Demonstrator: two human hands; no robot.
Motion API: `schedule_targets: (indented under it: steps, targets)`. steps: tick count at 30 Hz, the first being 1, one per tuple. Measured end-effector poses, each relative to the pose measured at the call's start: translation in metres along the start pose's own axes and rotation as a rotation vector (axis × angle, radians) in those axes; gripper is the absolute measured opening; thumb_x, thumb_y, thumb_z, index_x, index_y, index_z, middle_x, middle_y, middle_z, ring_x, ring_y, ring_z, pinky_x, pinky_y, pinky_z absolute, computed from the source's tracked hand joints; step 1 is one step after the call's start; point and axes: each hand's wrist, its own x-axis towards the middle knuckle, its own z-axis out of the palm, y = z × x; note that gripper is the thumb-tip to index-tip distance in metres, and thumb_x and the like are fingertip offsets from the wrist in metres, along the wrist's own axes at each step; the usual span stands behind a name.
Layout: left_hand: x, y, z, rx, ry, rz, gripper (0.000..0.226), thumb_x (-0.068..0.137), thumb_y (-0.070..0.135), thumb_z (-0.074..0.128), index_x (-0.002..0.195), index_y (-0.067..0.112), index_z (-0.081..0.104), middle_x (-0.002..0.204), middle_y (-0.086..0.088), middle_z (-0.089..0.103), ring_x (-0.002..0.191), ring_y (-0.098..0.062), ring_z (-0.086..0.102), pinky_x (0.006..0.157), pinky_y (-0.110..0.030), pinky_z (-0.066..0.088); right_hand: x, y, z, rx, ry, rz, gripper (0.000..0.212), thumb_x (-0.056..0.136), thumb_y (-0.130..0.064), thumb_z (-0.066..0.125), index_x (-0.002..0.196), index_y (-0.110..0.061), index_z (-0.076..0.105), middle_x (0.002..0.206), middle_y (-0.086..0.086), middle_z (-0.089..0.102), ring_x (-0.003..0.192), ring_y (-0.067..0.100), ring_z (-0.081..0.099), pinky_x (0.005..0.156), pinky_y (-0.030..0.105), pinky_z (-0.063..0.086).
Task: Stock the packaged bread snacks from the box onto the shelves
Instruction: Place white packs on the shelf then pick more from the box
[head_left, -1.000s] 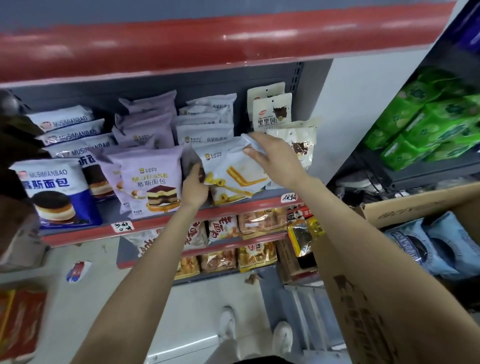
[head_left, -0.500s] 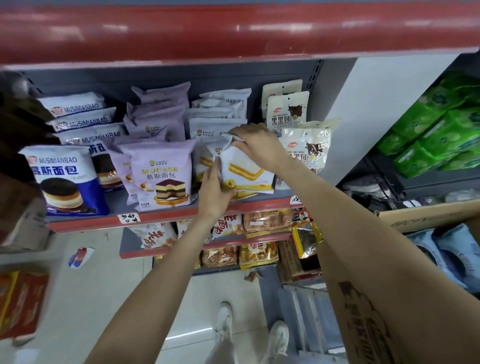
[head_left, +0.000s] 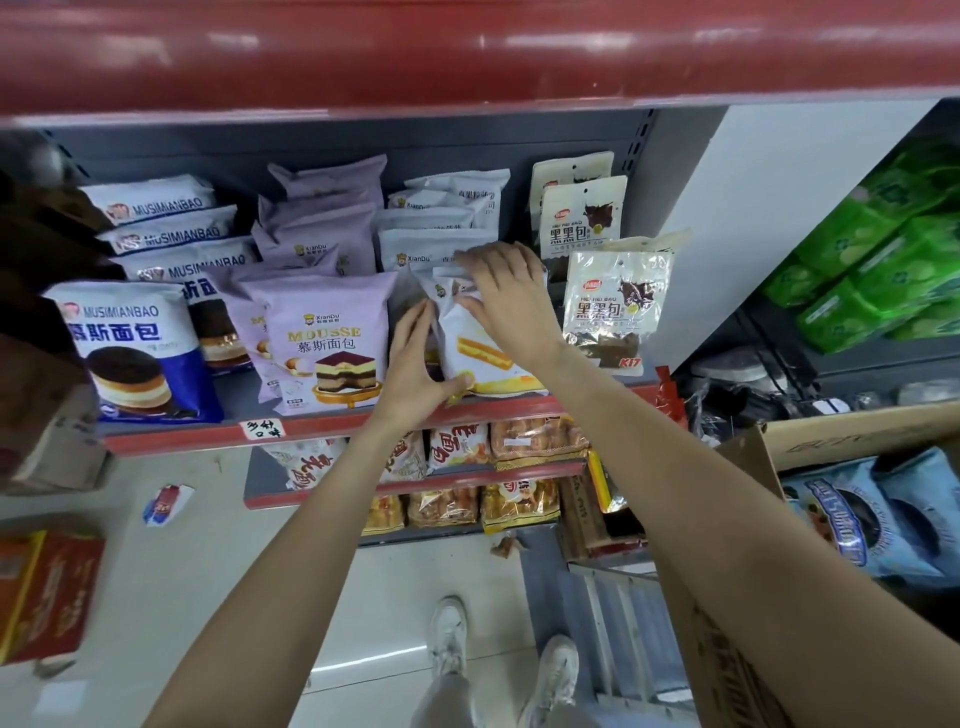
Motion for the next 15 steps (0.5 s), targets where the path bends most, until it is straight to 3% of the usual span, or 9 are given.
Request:
schedule_targets:
  steps: [3, 5, 8, 11, 15]
  targets:
    - [-0.003, 0.004, 0.006, 0.043, 0.112, 0.029, 0.089, 0.077, 0.026, 0.078, 0.149, 0.015, 0.027, 0.151, -0.001, 0.024, 0.139, -0.014, 0.025, 0.110, -0.021, 0.024, -0.023, -0.005, 0.002, 0.062, 0.083, 0.145, 0.051, 0.085, -0.002, 0.051, 0.136, -0.005, 0.047, 0.136, 0.014, 0.050, 0.129, 0.032, 0.044, 0.111, 0.042, 0.030]
    - [-0.005, 0.007, 0.012, 0.090, 0.149, 0.037, 0.087, 0.077, 0.031, 0.077, 0.148, 0.018, 0.029, 0.151, -0.003, 0.025, 0.139, -0.017, 0.026, 0.111, -0.028, 0.026, -0.041, -0.008, 0.003, 0.108, 0.043, 0.270, 0.059, 0.085, 0.002, 0.045, 0.142, -0.006, 0.037, 0.147, 0.013, 0.038, 0.139, 0.029, 0.030, 0.117, 0.038, 0.020]
    - [-0.006, 0.013, 0.020, 0.172, 0.147, 0.061, 0.083, 0.080, 0.038, 0.072, 0.148, 0.025, 0.027, 0.153, -0.008, 0.019, 0.140, -0.023, 0.022, 0.110, -0.035, 0.029, -0.061, -0.006, 0.005, 0.146, -0.067, 0.308, 0.063, 0.091, -0.004, 0.046, 0.149, -0.006, 0.023, 0.157, 0.014, 0.016, 0.147, 0.027, 0.010, 0.120, 0.039, 0.010]
    - [-0.008, 0.016, 0.021, 0.238, 0.135, 0.068, 0.081, 0.083, 0.040, 0.069, 0.149, 0.024, 0.025, 0.155, -0.010, 0.015, 0.141, -0.027, 0.019, 0.111, -0.040, 0.031, -0.071, -0.007, 0.003, 0.184, -0.140, 0.309, 0.063, 0.095, -0.017, 0.051, 0.149, -0.005, 0.021, 0.157, 0.020, 0.005, 0.147, 0.032, 0.003, 0.119, 0.042, 0.015]
    - [-0.016, 0.022, 0.013, 0.275, 0.150, 0.047, 0.079, 0.083, 0.043, 0.068, 0.147, 0.020, 0.030, 0.154, -0.007, 0.017, 0.141, -0.021, 0.020, 0.099, -0.023, 0.029, -0.081, -0.011, -0.001, 0.216, -0.140, 0.326, 0.062, 0.094, -0.017, 0.053, 0.148, -0.008, 0.024, 0.157, 0.017, 0.007, 0.146, 0.032, 0.011, 0.116, 0.043, 0.022]
